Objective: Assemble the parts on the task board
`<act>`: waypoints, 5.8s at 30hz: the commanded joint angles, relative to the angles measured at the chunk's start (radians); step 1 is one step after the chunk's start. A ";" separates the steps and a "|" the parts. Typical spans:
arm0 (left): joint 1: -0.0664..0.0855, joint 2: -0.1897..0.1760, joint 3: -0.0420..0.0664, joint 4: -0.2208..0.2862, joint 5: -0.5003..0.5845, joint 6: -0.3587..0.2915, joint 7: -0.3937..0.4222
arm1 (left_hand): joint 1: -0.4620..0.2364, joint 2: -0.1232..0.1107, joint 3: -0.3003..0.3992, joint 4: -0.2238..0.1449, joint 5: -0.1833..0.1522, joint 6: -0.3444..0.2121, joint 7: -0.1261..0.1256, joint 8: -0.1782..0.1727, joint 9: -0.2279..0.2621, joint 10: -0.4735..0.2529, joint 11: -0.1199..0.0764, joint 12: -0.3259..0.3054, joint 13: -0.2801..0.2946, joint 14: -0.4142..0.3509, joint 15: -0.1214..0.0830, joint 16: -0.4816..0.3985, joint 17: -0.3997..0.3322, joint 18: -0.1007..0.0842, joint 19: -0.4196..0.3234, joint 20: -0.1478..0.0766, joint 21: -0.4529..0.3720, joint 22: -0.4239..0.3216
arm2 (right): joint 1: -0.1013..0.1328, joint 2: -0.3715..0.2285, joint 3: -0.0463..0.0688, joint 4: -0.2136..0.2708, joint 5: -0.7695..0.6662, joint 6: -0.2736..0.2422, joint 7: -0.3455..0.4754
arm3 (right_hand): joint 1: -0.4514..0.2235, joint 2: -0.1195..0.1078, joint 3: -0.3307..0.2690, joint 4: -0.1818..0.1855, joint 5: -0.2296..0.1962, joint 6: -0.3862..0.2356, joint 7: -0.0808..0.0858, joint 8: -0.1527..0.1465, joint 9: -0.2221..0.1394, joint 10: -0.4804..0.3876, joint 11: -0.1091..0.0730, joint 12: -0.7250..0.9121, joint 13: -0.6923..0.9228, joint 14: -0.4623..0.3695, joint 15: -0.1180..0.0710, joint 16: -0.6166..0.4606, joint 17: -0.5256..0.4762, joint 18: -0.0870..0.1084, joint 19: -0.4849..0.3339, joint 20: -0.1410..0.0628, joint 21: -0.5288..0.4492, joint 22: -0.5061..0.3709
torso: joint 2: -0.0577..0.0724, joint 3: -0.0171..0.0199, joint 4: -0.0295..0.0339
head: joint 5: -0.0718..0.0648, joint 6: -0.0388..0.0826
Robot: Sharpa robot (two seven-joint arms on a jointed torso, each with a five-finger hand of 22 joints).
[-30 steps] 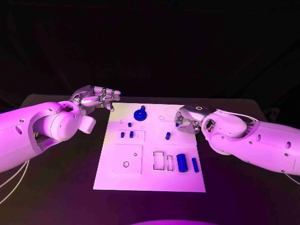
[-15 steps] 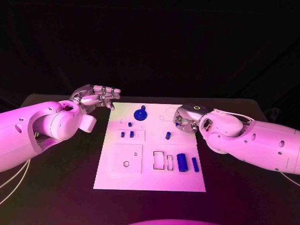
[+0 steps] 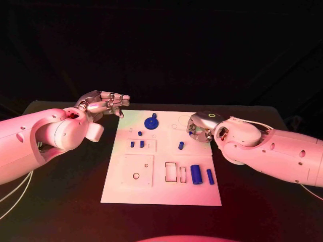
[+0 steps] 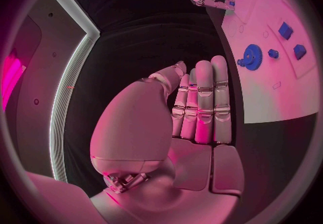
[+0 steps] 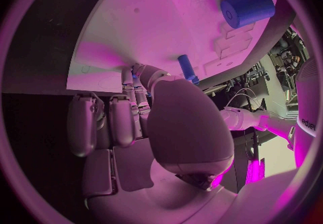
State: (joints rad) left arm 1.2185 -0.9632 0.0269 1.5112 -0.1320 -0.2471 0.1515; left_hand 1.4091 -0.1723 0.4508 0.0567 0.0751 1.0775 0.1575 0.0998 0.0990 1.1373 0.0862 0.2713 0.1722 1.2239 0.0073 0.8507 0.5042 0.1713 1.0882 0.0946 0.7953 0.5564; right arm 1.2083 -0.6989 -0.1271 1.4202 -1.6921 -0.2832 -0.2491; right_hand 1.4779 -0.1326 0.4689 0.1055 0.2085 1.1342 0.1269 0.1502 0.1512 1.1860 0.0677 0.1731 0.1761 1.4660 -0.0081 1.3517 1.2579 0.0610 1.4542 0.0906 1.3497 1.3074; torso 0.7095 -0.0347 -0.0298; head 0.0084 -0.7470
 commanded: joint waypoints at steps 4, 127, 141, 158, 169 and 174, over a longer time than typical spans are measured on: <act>0.001 0.002 0.001 0.003 0.007 0.017 0.007 | 0.005 0.009 -0.004 -0.004 0.001 -0.005 0.003 -0.007 -0.002 -0.011 0.000 0.002 0.000 -0.008 0.000 -0.007 -0.003 0.013 0.008 0.001 -0.008 -0.003 | -0.009 -0.006 -0.006 -0.001 -0.003 -0.014 -0.005 | -0.002 0.015 0.000 -0.013 0.002 0.008 0.000 0.006 0.007 0.024 -0.009 -0.002 0.000 0.044 -0.011 0.001 -0.005 -0.012 0.009 -0.002 0.012 0.152 | 0.000 0.0000 0.0000 | 0.001 0.001; 0.001 0.063 0.000 -0.001 0.006 0.075 -0.028 | -0.014 0.010 -0.044 -0.001 0.001 -0.037 0.019 -0.020 -0.013 -0.046 0.016 0.004 0.000 -0.021 0.013 -0.023 -0.024 0.012 0.011 0.013 -0.048 -0.030 | -0.108 0.178 -0.011 0.153 0.053 0.000 0.016 | -0.102 -0.021 -0.029 -0.022 0.017 -0.067 0.032 -0.046 0.004 -0.042 0.022 -0.082 -0.022 0.039 0.014 -0.011 -0.029 -0.005 -0.012 0.011 -0.028 0.140 | -0.003 -0.0013 0.0006 | 0.168 -0.046; 0.001 0.062 0.000 -0.003 0.006 0.074 -0.033 | -0.014 0.011 -0.045 -0.001 0.001 -0.038 0.019 -0.020 -0.014 -0.047 0.016 0.005 0.000 -0.021 0.014 -0.023 -0.024 0.012 0.011 0.013 -0.049 -0.031 | -0.100 0.107 -0.007 0.214 0.077 -0.085 0.023 | -0.134 -0.047 -0.075 -0.022 0.015 -0.139 0.059 -0.082 -0.023 -0.126 0.052 -0.093 -0.042 0.027 0.039 -0.036 -0.066 0.013 -0.050 0.040 -0.107 0.103 | -0.004 -0.0012 0.0010 | 0.165 -0.037; 0.001 0.054 -0.005 -0.004 0.006 0.076 -0.033 | -0.015 0.012 -0.046 0.000 0.001 -0.039 0.019 -0.020 -0.014 -0.048 0.017 0.005 0.000 -0.021 0.014 -0.023 -0.024 0.012 0.012 0.013 -0.050 -0.032 | -0.002 -0.146 0.010 0.269 0.139 -0.035 0.045 | -0.133 -0.051 -0.123 -0.022 -0.010 -0.138 0.033 -0.083 -0.032 -0.147 0.037 -0.066 -0.048 0.026 0.028 -0.040 -0.075 0.017 -0.055 0.033 -0.129 0.094 | -0.011 -0.0049 -0.0122 | 0.126 -0.011; 0.000 0.054 -0.007 -0.004 0.006 0.079 -0.034 | -0.015 0.012 -0.047 0.000 0.001 -0.039 0.019 -0.020 -0.014 -0.049 0.017 0.006 0.000 -0.021 0.014 -0.023 -0.025 0.012 0.012 0.014 -0.050 -0.032 | -0.005 -0.115 0.008 0.221 0.088 0.004 0.050 | -0.115 -0.044 -0.132 -0.027 -0.014 -0.123 0.026 -0.076 -0.031 -0.155 0.035 -0.059 -0.052 0.026 0.025 -0.042 -0.078 0.018 -0.057 0.030 -0.138 0.091 | -0.009 -0.0048 -0.0097 | 0.119 -0.012; 0.000 0.053 -0.008 -0.004 0.006 0.079 -0.034 | -0.015 0.012 -0.047 0.000 0.001 -0.039 0.019 -0.020 -0.014 -0.049 0.017 0.006 0.000 -0.021 0.014 -0.023 -0.025 0.012 0.012 0.014 -0.050 -0.032 | -0.013 -0.090 0.006 0.203 0.084 0.020 0.052 | -0.109 -0.037 -0.134 -0.026 -0.012 -0.122 0.021 -0.077 -0.032 -0.143 0.031 -0.046 -0.051 0.026 0.023 -0.042 -0.079 0.016 -0.051 0.028 -0.130 0.095 | -0.009 -0.0061 -0.0098 | 0.120 -0.015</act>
State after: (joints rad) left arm 1.2181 -0.9109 0.0187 1.5059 -0.1303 -0.1859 0.1136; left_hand 1.3985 -0.1618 0.4121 0.0568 0.0751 1.0453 0.1749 0.0863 0.0863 1.0987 0.1032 0.2713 0.1719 1.2062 0.0182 0.8316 0.4804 0.1713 1.0989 0.1053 0.7492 0.5257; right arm 1.1976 -0.7945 -0.1204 1.6282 -1.5829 -0.3001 -0.2082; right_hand 1.3612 -0.1718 0.3393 0.0787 0.2007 1.0085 0.1524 0.0729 0.1203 1.0378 0.1035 0.1216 0.1253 1.4662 0.0207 1.3148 1.1804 0.0612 1.3998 0.1230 1.2168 1.3081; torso 0.6998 -0.0402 -0.0397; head 0.1280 -0.7605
